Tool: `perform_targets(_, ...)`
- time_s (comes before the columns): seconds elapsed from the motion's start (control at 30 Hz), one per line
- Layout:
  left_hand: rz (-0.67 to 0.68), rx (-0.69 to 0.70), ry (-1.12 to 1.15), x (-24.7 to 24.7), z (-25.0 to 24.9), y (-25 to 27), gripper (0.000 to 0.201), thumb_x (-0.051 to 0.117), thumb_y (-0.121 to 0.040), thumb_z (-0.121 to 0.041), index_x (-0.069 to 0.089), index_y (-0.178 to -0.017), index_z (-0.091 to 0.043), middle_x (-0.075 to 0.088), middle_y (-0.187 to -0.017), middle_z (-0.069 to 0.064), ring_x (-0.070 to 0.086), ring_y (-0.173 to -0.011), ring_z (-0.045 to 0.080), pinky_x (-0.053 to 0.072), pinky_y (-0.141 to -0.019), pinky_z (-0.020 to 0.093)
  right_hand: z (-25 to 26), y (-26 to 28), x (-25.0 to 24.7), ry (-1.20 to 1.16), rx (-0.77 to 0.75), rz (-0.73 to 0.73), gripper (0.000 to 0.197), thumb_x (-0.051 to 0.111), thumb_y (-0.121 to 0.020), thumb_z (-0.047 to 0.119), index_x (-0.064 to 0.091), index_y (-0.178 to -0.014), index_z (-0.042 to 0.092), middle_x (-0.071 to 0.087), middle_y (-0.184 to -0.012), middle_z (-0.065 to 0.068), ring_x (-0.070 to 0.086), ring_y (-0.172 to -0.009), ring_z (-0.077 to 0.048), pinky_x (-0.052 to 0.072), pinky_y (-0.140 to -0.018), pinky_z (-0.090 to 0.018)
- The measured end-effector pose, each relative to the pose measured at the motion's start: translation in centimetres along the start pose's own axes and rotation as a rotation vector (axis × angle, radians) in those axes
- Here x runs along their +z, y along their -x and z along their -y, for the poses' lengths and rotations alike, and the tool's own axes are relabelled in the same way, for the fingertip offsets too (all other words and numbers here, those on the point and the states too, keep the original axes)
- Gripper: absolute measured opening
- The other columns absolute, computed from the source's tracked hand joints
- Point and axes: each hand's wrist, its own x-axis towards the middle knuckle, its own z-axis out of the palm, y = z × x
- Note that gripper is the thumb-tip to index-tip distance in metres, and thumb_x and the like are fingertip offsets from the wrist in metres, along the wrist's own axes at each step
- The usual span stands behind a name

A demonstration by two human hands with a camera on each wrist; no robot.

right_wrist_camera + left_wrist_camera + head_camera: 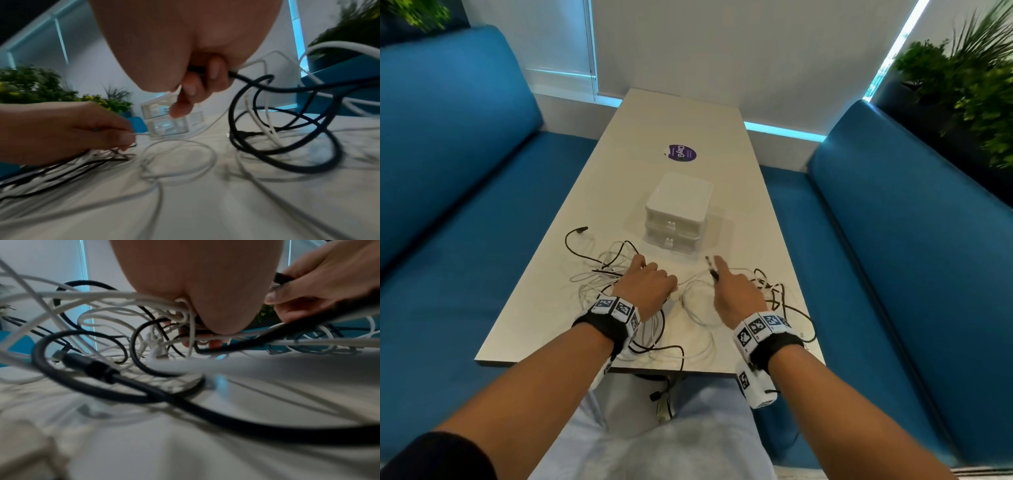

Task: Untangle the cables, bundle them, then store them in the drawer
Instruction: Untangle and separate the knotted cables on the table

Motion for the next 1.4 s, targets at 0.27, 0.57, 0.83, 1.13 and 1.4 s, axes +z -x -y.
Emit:
perform_targets(0.27,-0.126,0.085,0.067,-0.3,0.1,0.2,0.023,0.036,-0.106,-0.036,0.054,-0.114,-0.025,0.066,-0.095,-0.005,0.058,-0.095,0.024,0.029,-0.097,0.044,1.6,-0.6,1.9,-0.135,-0.169,0.141,0.021,0.035,-0.104,0.028,0.044,-0.122,0.023,0.064,-0.089,-0.016,0.06,-0.076,-0.035,0.053,-0.07,-0.049)
perform_targets(0.57,-0.18,0.074,0.068,0.1,1.6,0.0,0.022,0.039,-0.105,-0.033,0.059,-0.103,-0.024,0.066,-0.095,-0.006,0.058,-0.093,0.022,0.028,-0.094,0.044,-2.6,0.6,0.2,0.228,0.035,0.063,0.026,0.036,-0.103,0.021,0.042,-0.128,0.019,0.052,-0.08,-0.006,0.051,-0.064,-0.026,0.042,-0.057,-0.033)
perform_targets(0.83,-0.156,0.003,0.404,0.1,0.9,1.2,0.053,0.05,-0.092,-0.042,0.038,-0.139,-0.02,0.039,-0.144,-0.002,0.039,-0.13,0.02,0.027,-0.111,0.04,-3.5,0.1,0.1,0.201,0.173,0.075,0.02,0.037,-0.099,0.014,0.045,-0.117,0.012,0.064,-0.1,-0.01,0.061,-0.082,-0.028,0.044,-0.065,-0.034)
perform_targets(1.13,0.093,0.149,0.261,0.1,0.4,3.5,0.077,0.053,-0.075,-0.075,0.047,-0.138,-0.03,0.026,-0.156,-0.002,0.017,-0.145,0.019,0.012,-0.12,0.043,-5.6,0.3,0.4,0.161,0.38,0.161,0.024,0.04,-0.098,0.012,0.051,-0.118,0.007,0.065,-0.116,-0.011,0.064,-0.106,-0.03,0.046,-0.077,-0.036)
perform_targets(1.4,0.074,0.024,0.114,1.9,1.3,3.2,0.089,0.031,-0.08,-0.086,0.043,-0.139,-0.02,0.034,-0.152,0.003,0.024,-0.142,0.025,0.016,-0.118,0.048,-8.7,1.6,-0.4,0.096,0.484,0.043,0.031,0.038,-0.098,0.014,0.047,-0.125,0.002,0.065,-0.116,-0.015,0.064,-0.108,-0.034,0.051,-0.085,-0.042)
